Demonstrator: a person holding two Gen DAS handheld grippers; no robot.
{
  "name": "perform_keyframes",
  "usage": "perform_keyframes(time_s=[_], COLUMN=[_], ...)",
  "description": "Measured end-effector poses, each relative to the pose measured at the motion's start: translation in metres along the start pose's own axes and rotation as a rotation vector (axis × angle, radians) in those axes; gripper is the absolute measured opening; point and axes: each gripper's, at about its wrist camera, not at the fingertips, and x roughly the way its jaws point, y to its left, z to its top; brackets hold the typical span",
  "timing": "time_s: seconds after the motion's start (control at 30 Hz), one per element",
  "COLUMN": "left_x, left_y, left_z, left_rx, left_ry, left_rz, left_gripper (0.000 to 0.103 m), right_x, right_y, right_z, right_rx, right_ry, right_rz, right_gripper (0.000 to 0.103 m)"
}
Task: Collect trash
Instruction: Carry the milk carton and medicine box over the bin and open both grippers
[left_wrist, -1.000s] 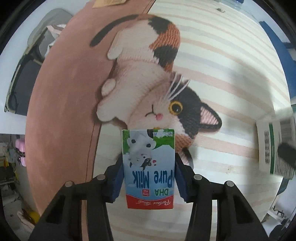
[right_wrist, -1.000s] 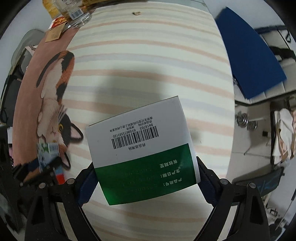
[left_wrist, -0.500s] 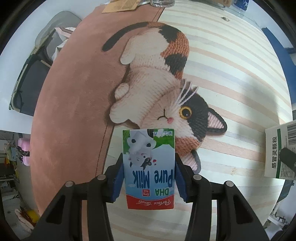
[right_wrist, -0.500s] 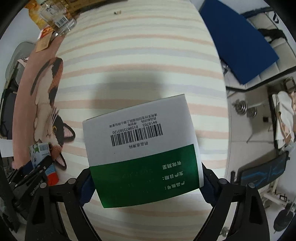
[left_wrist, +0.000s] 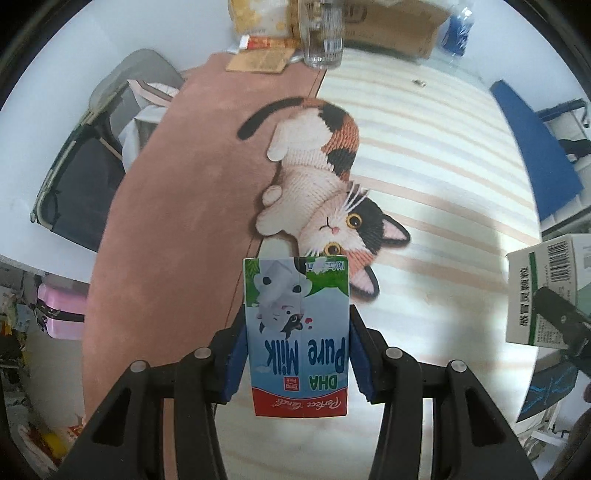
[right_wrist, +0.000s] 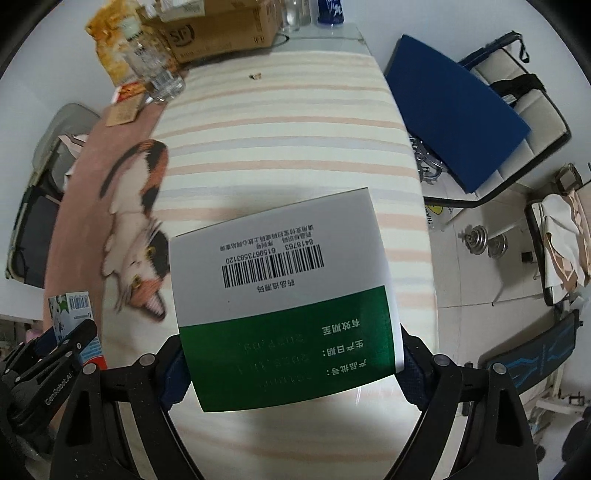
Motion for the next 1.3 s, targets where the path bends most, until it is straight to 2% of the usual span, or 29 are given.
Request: perform_keyframes(time_s=[0.13,0.33,0.43,0.57,0.67,0.77,0.93,1.03,1.17,1.3], left_x=[-0.034,-0.088,-0.113,-0.128,-0.133,-0.133,-0.109,-0.071,-0.009,0.077], left_y=[0.015,0.048,0.071,0.106,0.134,0.152,0.167,0.175,0.176,0.169], left_z=[-0.027,-0.092,-0.141,-0.199,-0.254,-0.296,-0.359,-0.391,-0.428,-0.449], left_rx=[0.008,0.04,0.073,0.111,0.148,0.176,0.213,0.184,0.161,0.118], left_ry=[-0.046,-0.114,-0.155,-0.165,-0.133,-0.09,0.001,0.094,0.192,0.286], left_rz=[-0.028,-0.096,-0.129,-0.157,-0.185,-0.194,-0.195,-0.198,-0.207,-0.228], left_gripper=[0.045,0.045,0.045,0.045,0.045,0.045,0.045,0.045,0.045,0.046], right_x=[-0.039,-0.096,-0.128,-0.153,-0.167,-0.169,-0.147,-0.113,-0.039,0.044], right_y=[0.002,0.017,0.033,0.05,0.067,0.08,0.094,0.095,0.088,0.077], right_z=[-0.046,-0.135,-0.199,-0.28,-0.359,-0.423,-0.519,-0.57,-0.627,-0.662], right_rx=[0.027,0.046,0.06,0.097,0.14,0.176,0.197,0.231,0.27,0.299], right_ry=[-0.032,-0.089,-0.136,-0.156,-0.14,-0.093,0.007,0.082,0.179,0.236], right_rz=[0.026,0.038,0.021,-0.032,-0.074,-0.078,-0.062,0.003,0.089,0.152], right_gripper=[0.091,0.091,0.091,0.091,0.091,0.091,0.091,0.091,0.091,0.091])
